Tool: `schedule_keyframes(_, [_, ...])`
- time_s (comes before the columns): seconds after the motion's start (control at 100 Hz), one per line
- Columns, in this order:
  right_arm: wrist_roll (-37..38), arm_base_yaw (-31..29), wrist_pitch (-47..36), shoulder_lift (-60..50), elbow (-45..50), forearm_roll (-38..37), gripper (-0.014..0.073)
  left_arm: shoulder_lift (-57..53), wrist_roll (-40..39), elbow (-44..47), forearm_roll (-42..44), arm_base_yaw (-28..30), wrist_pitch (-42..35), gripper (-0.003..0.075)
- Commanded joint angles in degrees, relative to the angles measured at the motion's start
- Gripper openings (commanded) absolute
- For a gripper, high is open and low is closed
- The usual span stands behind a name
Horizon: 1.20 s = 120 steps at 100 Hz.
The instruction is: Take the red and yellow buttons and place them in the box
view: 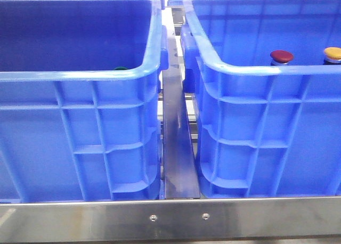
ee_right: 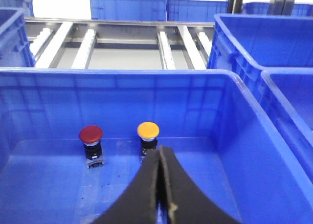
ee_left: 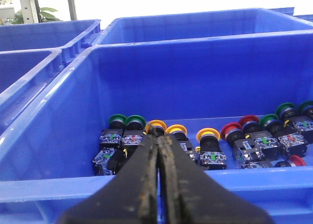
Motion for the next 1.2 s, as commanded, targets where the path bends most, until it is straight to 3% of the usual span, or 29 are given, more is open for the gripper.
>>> schedule_keyframes(0.0, [6.3, 3.3, -6.8, -1.1, 0.3, -7.7, -0.0067, -1.7, -0.4, 2.7, 0.0, 0.1, -4.5, -0.0019])
schedule_keyframes(0.24, [6.7, 9.3, -16.6, -4.6, 9.1, -8.5, -0.0067, -1.7, -0.4, 2.7, 0.0, 0.1, -4.5, -0.0019])
schedule_keyframes(0.37, [6.7, 11.2, -17.7, -8.3, 13.4, -8.5, -0.0067, -1.7, -0.4, 2.7, 0.0, 0.1, -4.5, -0.0019])
schedule_keyframes(0.74, [6.7, 10.8, -17.1, -22.0, 22.3, -7.7, -0.0067, -1.7, -0.4, 2.7, 0.0, 0.1, -4.5, -0.0019])
schedule_keyframes(0.91, [6.7, 8.7, -18.0, -21.8, 25.4, -3.7, -0.0067, -1.7, -0.4, 2.7, 0.0, 0.1, -4.5, -0.0019])
schedule_keyframes(1.19, [6.7, 7.4, -18.7, -21.8, 25.3, -3.7, -0.0067, -1.7, -0.4, 2.7, 0.0, 0.1, -4.5, -0.0019])
